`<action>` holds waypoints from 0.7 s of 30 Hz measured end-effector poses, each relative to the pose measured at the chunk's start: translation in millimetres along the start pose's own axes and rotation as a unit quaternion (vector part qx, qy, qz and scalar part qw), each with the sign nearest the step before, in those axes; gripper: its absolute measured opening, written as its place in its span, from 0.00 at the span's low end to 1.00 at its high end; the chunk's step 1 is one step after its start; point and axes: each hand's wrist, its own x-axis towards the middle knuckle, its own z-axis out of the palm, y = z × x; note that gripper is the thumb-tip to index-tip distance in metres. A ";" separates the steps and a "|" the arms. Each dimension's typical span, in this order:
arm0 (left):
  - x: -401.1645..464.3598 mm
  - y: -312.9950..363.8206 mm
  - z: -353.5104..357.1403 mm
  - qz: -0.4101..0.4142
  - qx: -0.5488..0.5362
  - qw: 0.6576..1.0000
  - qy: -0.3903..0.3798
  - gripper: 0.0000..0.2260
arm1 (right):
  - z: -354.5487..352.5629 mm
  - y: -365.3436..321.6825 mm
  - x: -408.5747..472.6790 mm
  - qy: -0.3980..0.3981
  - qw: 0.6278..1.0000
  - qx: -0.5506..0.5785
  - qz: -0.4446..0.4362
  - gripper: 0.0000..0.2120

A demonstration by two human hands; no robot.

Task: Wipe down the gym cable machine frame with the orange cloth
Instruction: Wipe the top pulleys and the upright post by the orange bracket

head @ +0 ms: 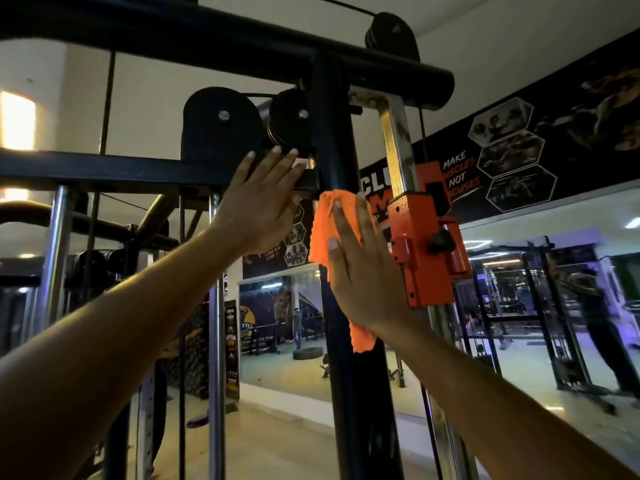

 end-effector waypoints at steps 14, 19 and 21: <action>-35.6 40.0 4.4 -0.022 -0.095 0.995 0.019 0.26 | 3.1 14.6 -44.2 -0.003 0.999 0.043 -0.026 0.29; -47.2 57.1 -0.7 -0.042 -0.239 0.964 0.106 0.09 | -5.5 15.7 3.4 -0.021 0.999 0.028 -0.036 0.30; -38.4 60.5 -3.2 -0.136 -0.319 0.934 0.085 0.11 | -5.3 13.6 14.6 -0.015 0.999 0.025 -0.040 0.30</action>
